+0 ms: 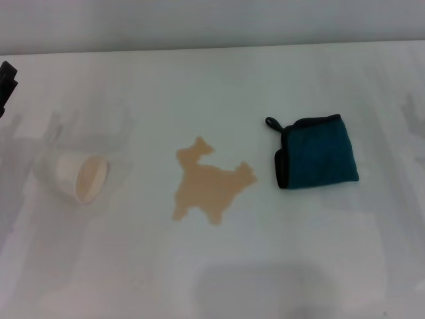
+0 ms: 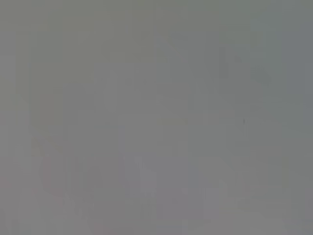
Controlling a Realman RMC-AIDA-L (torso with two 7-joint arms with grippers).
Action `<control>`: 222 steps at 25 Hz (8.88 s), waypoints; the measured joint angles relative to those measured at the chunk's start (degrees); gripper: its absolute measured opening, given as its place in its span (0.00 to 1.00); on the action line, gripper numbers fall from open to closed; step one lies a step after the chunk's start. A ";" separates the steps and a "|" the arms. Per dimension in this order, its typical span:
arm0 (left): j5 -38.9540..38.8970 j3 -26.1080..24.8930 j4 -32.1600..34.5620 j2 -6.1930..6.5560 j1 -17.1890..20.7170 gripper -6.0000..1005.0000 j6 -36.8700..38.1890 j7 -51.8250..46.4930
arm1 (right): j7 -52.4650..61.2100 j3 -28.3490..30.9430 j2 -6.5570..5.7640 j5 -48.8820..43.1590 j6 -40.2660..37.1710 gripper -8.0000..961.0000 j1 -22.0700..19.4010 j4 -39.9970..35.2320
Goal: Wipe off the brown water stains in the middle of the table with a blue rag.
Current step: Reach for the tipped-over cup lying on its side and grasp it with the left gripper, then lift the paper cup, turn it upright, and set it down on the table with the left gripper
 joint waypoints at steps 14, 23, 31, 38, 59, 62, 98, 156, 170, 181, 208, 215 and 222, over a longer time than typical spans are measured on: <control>0.26 0.27 0.03 0.11 0.28 0.87 -0.76 -0.07 | -0.01 0.00 -0.07 0.00 0.01 0.86 -0.57 0.45; 4.10 0.47 2.14 0.63 -0.03 0.86 -2.35 -2.07 | -0.01 0.00 0.01 0.00 0.02 0.86 -1.06 1.24; 25.06 0.46 18.50 1.88 0.16 0.86 -2.89 -21.07 | 0.00 -0.04 0.02 -0.10 0.02 0.86 -1.09 2.00; 43.25 0.46 28.38 4.72 -0.18 0.86 -6.12 -34.52 | 0.00 -0.49 0.02 -0.10 0.01 0.86 -0.59 2.08; 92.26 7.15 67.93 7.70 -3.78 0.85 -20.72 -35.80 | -0.02 -0.53 -0.15 0.02 0.60 0.86 -0.22 1.91; 94.11 7.55 72.00 7.69 -3.65 0.85 -22.42 -34.83 | -0.01 -0.54 -0.15 0.05 0.71 0.86 -0.34 1.81; 105.43 16.82 66.14 1.38 -4.25 0.83 -12.55 -10.27 | -0.17 -0.11 -0.06 0.53 6.78 0.86 -1.11 2.08; 59.46 9.45 43.58 0.56 -4.53 0.73 10.42 -4.71 | -0.08 -0.01 -0.07 0.57 6.87 0.86 -1.14 1.61; 13.03 9.31 11.84 0.26 -4.32 0.73 11.05 11.87 | -0.01 0.71 -0.24 2.05 8.82 0.86 -0.69 1.48; 2.41 9.18 1.57 -0.26 -6.46 0.73 11.82 11.71 | 0.00 0.70 -0.24 2.13 8.91 0.86 -0.08 1.46; 2.98 9.40 -2.32 -0.87 -6.62 0.73 20.09 14.29 | 0.00 0.71 -0.15 2.11 8.88 0.86 -0.55 1.56; 9.12 9.42 -2.73 -1.14 -7.57 0.73 19.72 15.47 | 0.00 0.42 -0.13 2.11 8.89 0.86 -0.64 1.51; 9.52 9.43 -3.57 -1.24 -7.75 0.73 19.70 16.85 | 0.00 0.42 -0.06 2.11 8.89 0.86 -0.87 1.49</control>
